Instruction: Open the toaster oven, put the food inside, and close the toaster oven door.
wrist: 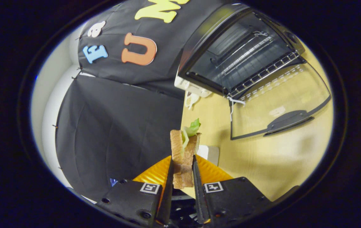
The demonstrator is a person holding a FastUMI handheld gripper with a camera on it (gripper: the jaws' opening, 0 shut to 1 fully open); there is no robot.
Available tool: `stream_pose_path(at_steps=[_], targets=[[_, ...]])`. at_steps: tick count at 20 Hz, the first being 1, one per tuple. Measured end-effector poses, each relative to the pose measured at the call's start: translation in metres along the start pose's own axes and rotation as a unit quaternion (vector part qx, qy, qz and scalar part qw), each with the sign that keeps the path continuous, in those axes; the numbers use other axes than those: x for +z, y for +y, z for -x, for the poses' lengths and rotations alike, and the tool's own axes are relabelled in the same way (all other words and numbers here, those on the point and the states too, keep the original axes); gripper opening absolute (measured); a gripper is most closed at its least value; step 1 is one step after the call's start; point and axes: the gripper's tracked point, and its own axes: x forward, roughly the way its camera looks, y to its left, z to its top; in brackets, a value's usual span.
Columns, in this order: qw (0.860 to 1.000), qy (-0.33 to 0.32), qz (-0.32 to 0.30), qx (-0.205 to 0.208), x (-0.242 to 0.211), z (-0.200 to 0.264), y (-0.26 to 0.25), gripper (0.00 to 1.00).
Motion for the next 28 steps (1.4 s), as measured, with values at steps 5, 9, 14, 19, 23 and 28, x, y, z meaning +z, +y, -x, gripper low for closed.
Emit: stream_pose_path(at_steps=[5, 9, 14, 19, 23, 28], targets=[[0.992, -0.124, -0.035, 0.001, 0.060, 0.026, -0.025, 0.37], [0.973, -0.217, -0.074, 0.006, 0.106, 0.044, -0.051, 0.37], [0.938, -0.328, -0.115, -0.007, 0.160, 0.064, -0.093, 0.37], [0.911, -0.392, -0.128, -0.028, 0.198, 0.060, -0.118, 0.37], [0.917, -0.376, -0.119, -0.061, 0.219, 0.026, -0.126, 0.37], [0.923, -0.361, -0.116, -0.064, 0.236, 0.007, -0.145, 0.38]])
